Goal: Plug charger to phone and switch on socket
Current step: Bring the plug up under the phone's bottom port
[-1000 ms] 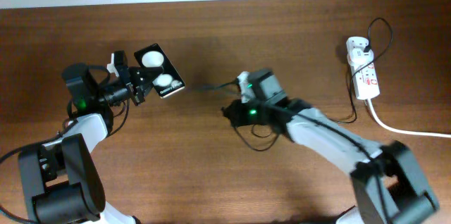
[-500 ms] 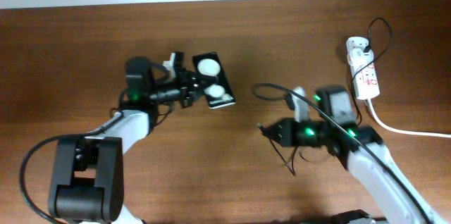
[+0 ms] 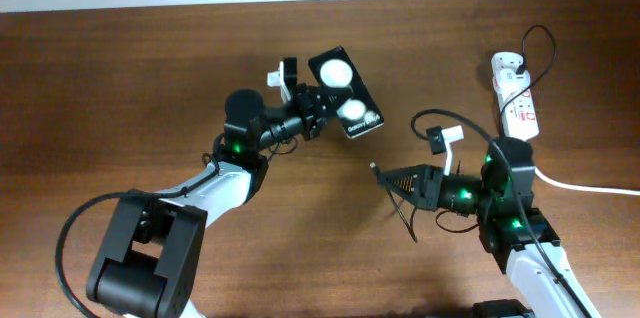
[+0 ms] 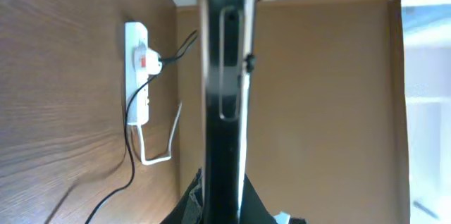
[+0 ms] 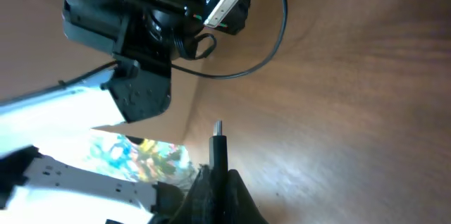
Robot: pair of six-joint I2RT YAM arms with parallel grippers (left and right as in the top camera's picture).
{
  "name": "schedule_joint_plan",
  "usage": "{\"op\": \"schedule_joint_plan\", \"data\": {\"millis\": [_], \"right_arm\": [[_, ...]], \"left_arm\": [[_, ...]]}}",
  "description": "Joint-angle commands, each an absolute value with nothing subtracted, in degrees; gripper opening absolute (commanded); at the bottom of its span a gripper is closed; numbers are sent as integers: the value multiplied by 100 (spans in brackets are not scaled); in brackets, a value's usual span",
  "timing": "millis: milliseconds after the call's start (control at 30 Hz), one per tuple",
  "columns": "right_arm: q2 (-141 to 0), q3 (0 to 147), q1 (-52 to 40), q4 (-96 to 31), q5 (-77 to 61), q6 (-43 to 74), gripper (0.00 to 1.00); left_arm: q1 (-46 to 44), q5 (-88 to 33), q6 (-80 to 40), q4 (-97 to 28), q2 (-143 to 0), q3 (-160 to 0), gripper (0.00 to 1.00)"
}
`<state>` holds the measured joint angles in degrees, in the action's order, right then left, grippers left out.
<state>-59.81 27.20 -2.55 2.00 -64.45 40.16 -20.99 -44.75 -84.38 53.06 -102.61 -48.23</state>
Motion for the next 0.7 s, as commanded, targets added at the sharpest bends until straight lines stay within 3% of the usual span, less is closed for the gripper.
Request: {"op": "schedule_joint_plan", "data": {"millis": [0,367,667], "right_arm": [[-5933,2753,-217,263,-6584,4707,4],[-6416,2753,-222,1678,-6128,5135,4],[-6665,2753,-336,2060,-6119,5129,4]], "left_arm": [[-2049,-4436,-8632,5376,-10232,-4884,0],[-2047,-4829,-8783,5374,-10232,-4884,0],[-2047,-4886,-8731,5057,-10232,-4884,0]]}}
